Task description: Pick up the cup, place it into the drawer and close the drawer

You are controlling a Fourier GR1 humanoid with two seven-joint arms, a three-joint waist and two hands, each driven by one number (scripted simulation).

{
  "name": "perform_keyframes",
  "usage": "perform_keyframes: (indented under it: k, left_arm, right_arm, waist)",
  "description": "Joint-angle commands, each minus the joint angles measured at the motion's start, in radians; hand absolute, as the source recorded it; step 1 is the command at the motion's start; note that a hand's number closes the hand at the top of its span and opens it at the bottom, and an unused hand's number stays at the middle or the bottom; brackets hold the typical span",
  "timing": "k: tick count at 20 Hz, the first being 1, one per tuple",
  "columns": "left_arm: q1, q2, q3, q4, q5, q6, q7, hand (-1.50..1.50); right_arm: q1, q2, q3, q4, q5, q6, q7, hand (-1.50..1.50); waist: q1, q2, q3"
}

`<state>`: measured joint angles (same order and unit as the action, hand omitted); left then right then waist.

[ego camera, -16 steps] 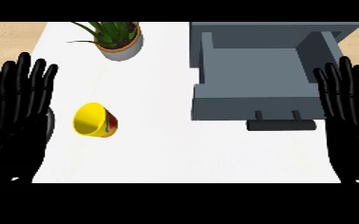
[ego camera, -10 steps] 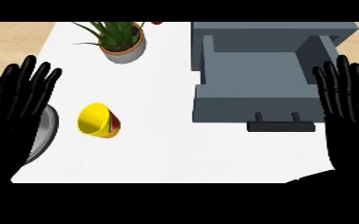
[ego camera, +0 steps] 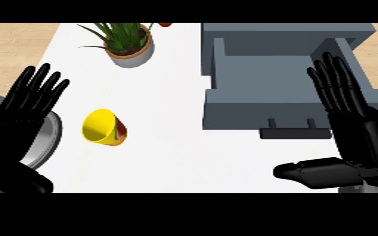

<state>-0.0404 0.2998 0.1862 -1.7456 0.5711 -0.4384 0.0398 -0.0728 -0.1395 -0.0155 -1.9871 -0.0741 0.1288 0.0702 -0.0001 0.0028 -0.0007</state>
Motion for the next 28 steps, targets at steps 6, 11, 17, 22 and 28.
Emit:
perform_keyframes:
  k: [6, 11, 17, 22, 28]
  left_arm:
    - [-0.131, 0.016, 0.033, 0.389, -0.154, -0.104, -0.152, -1.50]
    - [-0.100, 0.014, 0.046, 0.507, -0.260, -0.131, -0.284, -1.50]
    - [-0.238, 0.021, 0.038, 0.832, -0.422, -0.091, -0.459, -1.50]
    - [-0.201, 0.042, 0.034, 0.972, -0.491, -0.123, -0.626, -1.50]
    - [-0.360, 0.053, 0.029, 1.310, -0.602, -0.047, -0.837, -1.50]
  right_arm:
    - [-0.067, 0.002, -0.031, 0.101, -0.018, 0.031, -0.053, -1.50]
    - [-0.125, 0.012, -0.035, 0.159, 0.029, 0.009, -0.083, -1.50]
    - [-0.156, -0.026, -0.071, 0.152, -0.009, 0.038, -0.025, -1.50]
    - [-0.211, -0.015, -0.061, 0.066, -0.007, -0.012, 0.104, -1.50]
    - [-0.216, -0.029, -0.076, 0.111, -0.010, 0.015, 0.057, -1.50]
  waist:
    - [-0.007, 0.000, 0.000]
    - [-0.001, -0.001, 0.000]
    - [-0.008, 0.000, 0.000]
    - [-0.006, -0.001, 0.000]
    - [-0.014, 0.002, -0.001]
